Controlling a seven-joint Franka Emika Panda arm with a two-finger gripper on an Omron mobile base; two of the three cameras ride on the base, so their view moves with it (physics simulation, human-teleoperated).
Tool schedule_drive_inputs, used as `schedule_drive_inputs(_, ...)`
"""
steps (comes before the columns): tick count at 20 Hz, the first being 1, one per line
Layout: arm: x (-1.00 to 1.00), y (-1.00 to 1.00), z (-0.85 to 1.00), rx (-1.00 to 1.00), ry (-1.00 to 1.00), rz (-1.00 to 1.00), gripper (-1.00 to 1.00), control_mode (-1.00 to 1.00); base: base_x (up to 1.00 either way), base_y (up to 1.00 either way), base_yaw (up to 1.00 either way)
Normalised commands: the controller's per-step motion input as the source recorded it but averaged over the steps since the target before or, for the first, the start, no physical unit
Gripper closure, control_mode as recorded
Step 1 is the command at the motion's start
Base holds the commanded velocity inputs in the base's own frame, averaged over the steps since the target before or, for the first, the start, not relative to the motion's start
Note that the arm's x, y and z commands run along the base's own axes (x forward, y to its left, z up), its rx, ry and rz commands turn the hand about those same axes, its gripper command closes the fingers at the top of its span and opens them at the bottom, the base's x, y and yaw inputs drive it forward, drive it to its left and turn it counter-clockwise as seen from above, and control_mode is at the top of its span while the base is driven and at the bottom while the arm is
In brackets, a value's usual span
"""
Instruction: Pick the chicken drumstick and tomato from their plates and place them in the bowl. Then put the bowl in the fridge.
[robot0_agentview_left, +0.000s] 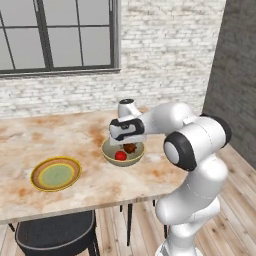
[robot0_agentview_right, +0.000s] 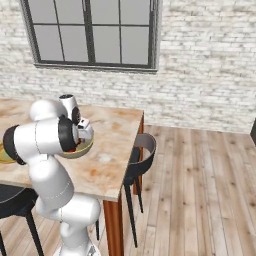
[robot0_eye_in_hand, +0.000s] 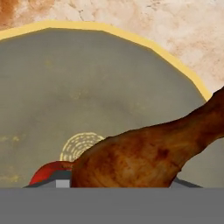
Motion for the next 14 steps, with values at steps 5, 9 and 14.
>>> schedule_drive_inputs(5,0.06,0.01,-0.13,0.0,0.0,-0.01,1.0,-1.0,0.0,0.0,0.0)
schedule_drive_inputs(9,0.0,0.0,-0.18,0.0,-0.02,-0.01,1.0,-1.0,0.0,0.0,0.0)
schedule_drive_inputs(14,0.03,0.0,-0.15,0.0,-0.02,0.0,1.0,-1.0,0.0,0.0,0.0)
